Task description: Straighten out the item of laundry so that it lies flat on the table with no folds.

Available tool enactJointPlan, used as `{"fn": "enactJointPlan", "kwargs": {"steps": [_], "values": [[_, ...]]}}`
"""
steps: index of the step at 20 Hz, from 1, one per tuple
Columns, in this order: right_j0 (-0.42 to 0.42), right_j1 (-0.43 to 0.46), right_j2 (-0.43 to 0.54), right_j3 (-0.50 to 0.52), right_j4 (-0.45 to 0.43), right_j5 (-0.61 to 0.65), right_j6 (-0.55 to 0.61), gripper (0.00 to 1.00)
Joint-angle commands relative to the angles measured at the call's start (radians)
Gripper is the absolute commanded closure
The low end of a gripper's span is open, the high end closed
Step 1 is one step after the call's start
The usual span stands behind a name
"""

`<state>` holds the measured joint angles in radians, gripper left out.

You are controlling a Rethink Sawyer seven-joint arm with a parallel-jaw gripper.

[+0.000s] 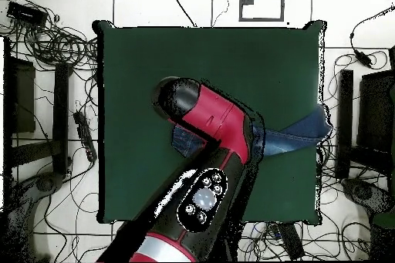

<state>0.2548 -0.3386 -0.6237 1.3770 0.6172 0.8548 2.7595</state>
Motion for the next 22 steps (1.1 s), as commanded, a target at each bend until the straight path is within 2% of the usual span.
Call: {"fn": "enactJointPlan", "kwargs": {"steps": [1,5,9,17,22], "values": [[0.009,0.073,0.144,0.016,-0.137,0.073,-0.017,0.0],[-0.004,0.133,0.174,0.012,-0.14,-0.085,0.035,0.0],[-0.019,0.134,0.21,0.022,-0.126,-0.183,0.056,0.0],[-0.028,0.138,0.239,0.008,-0.112,-0.234,0.099,0.0],[-0.017,0.152,0.2,0.011,-0.154,-0.172,0.107,0.0]]}}
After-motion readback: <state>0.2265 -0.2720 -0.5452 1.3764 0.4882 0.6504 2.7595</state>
